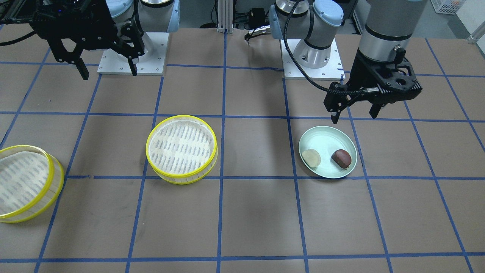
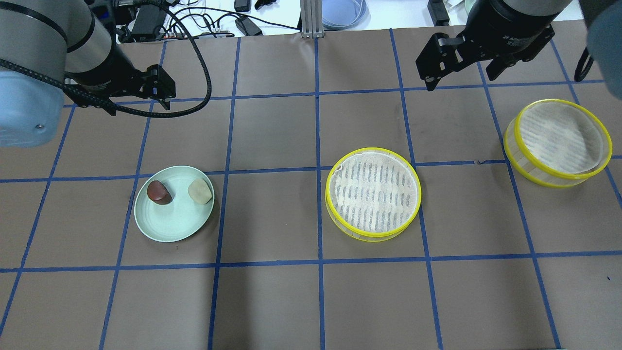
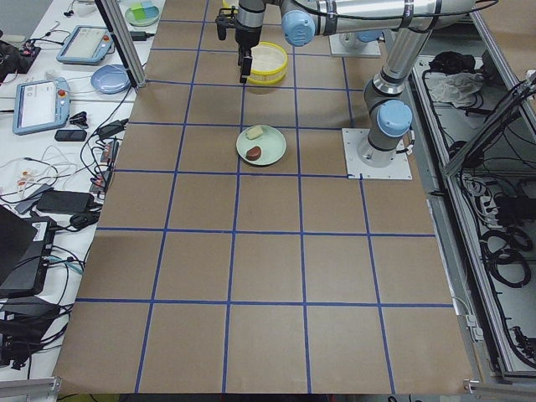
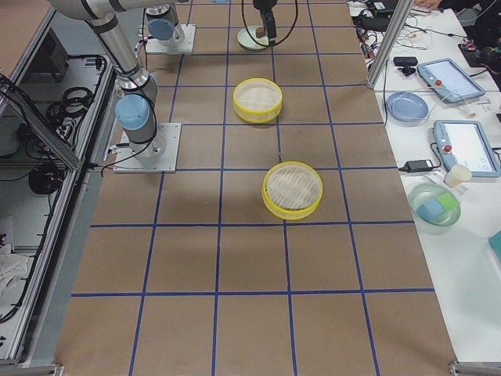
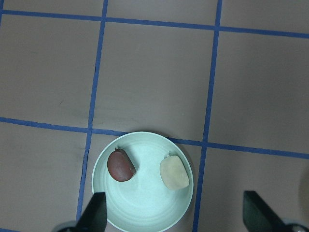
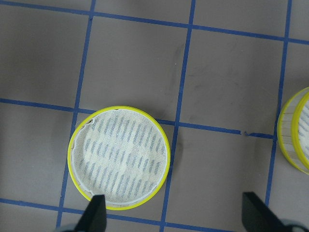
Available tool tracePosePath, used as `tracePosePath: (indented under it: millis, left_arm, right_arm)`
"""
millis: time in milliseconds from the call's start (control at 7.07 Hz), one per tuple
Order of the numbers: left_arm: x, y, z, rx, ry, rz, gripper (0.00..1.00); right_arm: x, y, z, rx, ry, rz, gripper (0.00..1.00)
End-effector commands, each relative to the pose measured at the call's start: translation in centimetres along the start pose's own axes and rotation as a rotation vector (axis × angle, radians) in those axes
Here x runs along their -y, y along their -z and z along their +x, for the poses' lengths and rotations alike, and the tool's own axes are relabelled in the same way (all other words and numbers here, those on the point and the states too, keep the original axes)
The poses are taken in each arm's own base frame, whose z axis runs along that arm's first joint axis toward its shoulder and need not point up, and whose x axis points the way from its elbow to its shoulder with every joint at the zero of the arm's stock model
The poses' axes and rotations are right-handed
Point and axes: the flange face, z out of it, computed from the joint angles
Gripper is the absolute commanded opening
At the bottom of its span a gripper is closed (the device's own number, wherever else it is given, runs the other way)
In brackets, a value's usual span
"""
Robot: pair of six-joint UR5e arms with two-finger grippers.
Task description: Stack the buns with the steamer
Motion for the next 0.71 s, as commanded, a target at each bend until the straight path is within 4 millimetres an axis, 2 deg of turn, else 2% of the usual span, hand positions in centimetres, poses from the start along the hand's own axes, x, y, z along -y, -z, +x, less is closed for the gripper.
tracePosePath:
  millis: [0,141,283,424,566]
  left_arm:
    - [0.1,-1.1,-0.2,0.005,-0.007,-0.012,1.0]
    - [1.4,-0.5,-0.6,-0.004,0.006,0.076,1.0]
    - [2.2,-3.1,-1.8,0.009,0.027,0.048,1.0]
    - [2.3,-6.6,-3.4,0.002,0.073,-0.028,1.0]
    - [1.5,-9.2,-4.9,-0.086,0.126,-0.089,1.0]
  right_arm:
    - [0.0,0.0,0.0,-0.001,0.0,0.001,1.0]
    - [0.0,0.0,0.0,-0.001,0.0,0.001,1.0]
    - [0.0,-0.1,0.0,-0.001,0.0,-0.001,1.0]
    - [0.0,-0.1,0.0,-0.001,0.0,-0.002,1.0]
    - [-0.1,-0.3,0.1,-0.005,0.0,-0.006,1.0]
